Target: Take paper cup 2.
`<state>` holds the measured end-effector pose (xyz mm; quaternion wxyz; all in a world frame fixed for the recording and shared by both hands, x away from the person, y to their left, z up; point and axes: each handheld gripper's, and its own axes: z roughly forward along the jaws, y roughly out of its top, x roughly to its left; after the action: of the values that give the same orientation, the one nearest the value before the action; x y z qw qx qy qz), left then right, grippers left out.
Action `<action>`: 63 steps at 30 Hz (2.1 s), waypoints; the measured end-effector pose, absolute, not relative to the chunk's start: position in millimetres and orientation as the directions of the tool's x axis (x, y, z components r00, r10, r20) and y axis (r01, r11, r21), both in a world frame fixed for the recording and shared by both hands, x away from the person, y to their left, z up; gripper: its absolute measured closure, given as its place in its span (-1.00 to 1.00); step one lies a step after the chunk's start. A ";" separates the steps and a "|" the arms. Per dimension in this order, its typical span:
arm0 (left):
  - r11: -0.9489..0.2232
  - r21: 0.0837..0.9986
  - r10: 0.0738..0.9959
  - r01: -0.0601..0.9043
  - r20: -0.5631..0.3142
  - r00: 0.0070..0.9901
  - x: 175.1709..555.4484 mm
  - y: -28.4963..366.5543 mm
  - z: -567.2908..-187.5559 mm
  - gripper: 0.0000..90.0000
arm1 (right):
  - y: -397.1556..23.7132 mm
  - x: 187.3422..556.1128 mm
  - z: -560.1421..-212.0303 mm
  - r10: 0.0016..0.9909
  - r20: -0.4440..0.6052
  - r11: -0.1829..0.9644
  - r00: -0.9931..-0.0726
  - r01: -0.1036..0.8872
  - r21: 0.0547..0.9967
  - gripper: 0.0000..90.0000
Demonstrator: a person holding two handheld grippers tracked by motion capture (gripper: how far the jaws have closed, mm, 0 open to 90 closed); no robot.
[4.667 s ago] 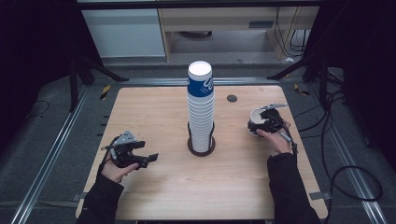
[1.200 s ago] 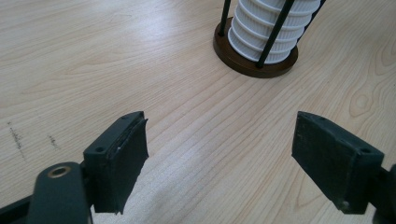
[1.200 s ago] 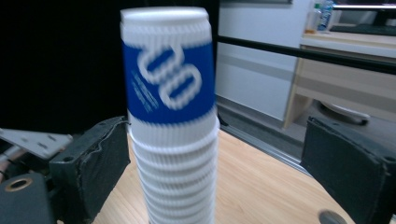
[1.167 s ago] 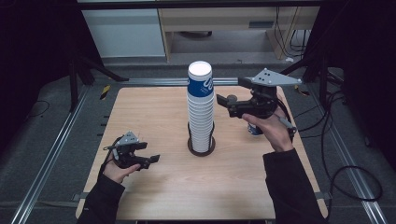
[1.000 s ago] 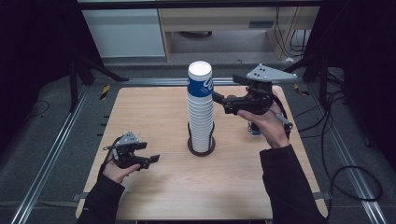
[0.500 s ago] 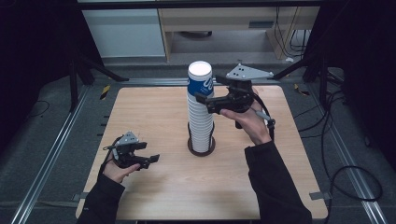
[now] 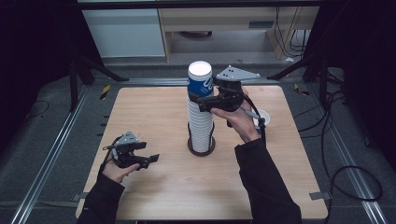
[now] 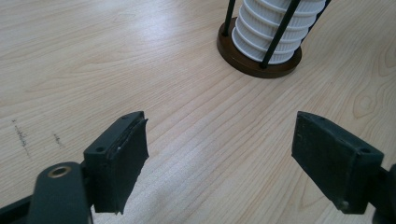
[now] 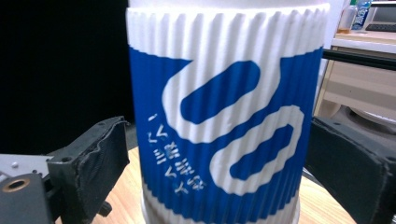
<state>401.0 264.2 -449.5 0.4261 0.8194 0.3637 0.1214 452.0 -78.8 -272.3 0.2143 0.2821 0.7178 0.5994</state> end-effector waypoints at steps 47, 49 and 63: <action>-0.376 0.786 0.695 0.490 -0.111 0.710 401.1 263.8 -449.8 -0.61 | -78.3 448.9 -253.0 0.660 -0.015 0.118 -0.751 0.084 0.989 -0.55; -0.375 0.786 0.695 0.491 -0.111 0.710 401.1 263.8 -449.9 -0.61 | -78.7 448.3 -250.9 0.659 -0.016 0.119 -0.752 0.083 0.989 -0.55; -0.376 0.785 0.695 0.492 -0.111 0.710 401.2 263.9 -450.1 -0.61 | -80.0 443.7 -232.1 0.660 -0.034 0.100 -0.751 0.043 0.994 -0.54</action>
<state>401.2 263.9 -450.1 0.4255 0.8209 0.3616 0.1196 443.7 -80.0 -232.1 0.2478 0.2513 0.6990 0.6220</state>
